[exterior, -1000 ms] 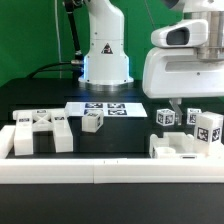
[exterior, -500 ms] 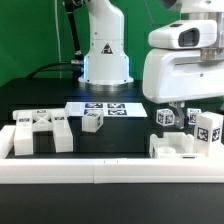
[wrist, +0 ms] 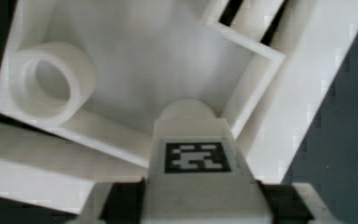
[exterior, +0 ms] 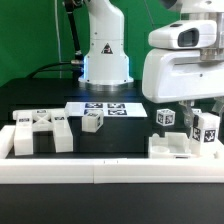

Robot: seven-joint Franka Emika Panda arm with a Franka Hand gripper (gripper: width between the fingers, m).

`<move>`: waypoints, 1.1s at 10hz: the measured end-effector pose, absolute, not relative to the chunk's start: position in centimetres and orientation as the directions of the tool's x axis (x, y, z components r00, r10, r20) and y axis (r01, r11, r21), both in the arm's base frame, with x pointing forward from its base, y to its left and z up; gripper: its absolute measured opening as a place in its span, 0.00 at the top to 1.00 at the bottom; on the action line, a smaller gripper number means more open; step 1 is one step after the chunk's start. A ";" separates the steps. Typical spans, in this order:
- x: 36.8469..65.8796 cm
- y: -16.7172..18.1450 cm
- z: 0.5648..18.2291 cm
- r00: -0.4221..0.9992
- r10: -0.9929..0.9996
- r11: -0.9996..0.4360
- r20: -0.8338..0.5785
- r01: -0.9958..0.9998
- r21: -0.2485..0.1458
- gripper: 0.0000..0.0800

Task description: Assemble chair

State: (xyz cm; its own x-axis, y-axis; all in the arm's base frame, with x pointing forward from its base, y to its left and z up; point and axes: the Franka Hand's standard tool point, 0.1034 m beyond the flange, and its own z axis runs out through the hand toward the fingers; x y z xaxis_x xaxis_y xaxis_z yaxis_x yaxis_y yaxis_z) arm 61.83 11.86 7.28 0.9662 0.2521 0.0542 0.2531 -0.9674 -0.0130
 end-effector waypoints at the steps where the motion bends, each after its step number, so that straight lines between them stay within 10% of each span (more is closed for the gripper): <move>1: 61.8 11.9 7.3 0.983 0.174 -0.984 0.053 0.175 -0.017 0.64; 11: 62.1 9.6 7.4 0.815 -0.579 -0.815 0.037 -0.578 -0.041 0.64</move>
Offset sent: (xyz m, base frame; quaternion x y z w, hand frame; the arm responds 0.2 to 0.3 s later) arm -0.0046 0.0000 0.0043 0.0094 -0.0048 0.2625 0.9649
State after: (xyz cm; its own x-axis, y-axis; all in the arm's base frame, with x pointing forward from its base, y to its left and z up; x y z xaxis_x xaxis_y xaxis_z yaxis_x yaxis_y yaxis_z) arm 62.13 9.61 7.37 0.8146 -0.5788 0.0370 -0.5775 -0.8154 -0.0406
